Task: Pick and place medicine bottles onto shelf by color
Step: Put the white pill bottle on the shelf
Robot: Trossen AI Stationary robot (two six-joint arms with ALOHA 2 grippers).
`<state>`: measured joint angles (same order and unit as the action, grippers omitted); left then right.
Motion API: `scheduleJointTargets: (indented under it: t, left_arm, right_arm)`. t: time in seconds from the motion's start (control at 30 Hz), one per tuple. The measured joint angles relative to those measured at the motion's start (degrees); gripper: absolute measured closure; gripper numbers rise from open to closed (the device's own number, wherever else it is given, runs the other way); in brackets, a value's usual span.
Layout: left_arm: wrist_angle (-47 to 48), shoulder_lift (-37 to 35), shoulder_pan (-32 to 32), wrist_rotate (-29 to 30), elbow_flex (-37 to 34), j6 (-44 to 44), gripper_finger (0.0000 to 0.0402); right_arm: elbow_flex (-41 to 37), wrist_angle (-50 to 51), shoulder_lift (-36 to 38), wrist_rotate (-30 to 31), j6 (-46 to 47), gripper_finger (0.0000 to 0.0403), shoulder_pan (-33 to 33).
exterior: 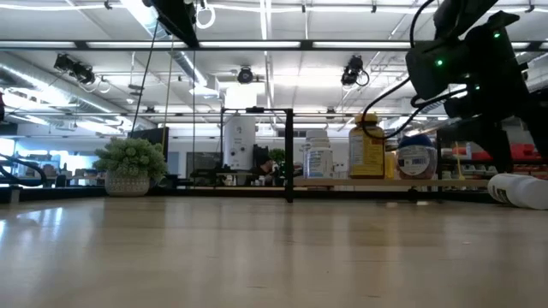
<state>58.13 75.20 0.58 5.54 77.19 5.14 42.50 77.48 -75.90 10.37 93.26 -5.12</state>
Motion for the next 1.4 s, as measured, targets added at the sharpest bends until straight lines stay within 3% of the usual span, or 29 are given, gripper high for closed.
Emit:
scheduleJointTargets:
  t: [0.17, 0.4, 0.73, 0.97, 1.2, 1.4]
  left_arm:
    - [-1.0, 0.0, -1.1, 0.0, 0.0, 0.5, 0.0229]
    - [-3.4, 0.0, -1.9, 0.0, 0.0, 0.7, 0.0228]
    - [-21.8, 1.3, -4.0, -2.4, 0.0, 1.7, 0.0228]
    - [-33.7, 7.8, -5.6, -9.8, 0.0, 4.6, 0.0228]
    - [-35.0, 10.8, -5.5, -11.4, 0.0, 7.9, 0.0230]
    - [-34.5, 10.6, -5.4, -11.5, 0.0, 7.8, 0.0230]
  right_arm:
    - [0.0, -0.8, 0.0, -4.1, -8.6, 0.0132, 1.5]
    - [3.4, -0.5, 0.0, -9.1, -10.9, 0.0132, 4.9]
    - [24.8, 9.1, 0.2, 6.8, -8.0, 0.0132, 12.2]
    - [31.4, 12.5, 0.5, 6.8, -9.6, 0.0132, 14.0]
    - [29.0, 12.6, 0.6, 0.2, -28.6, 0.0132, 9.7]
    - [24.2, 12.5, 0.6, -2.7, -36.3, 0.0132, 1.6]
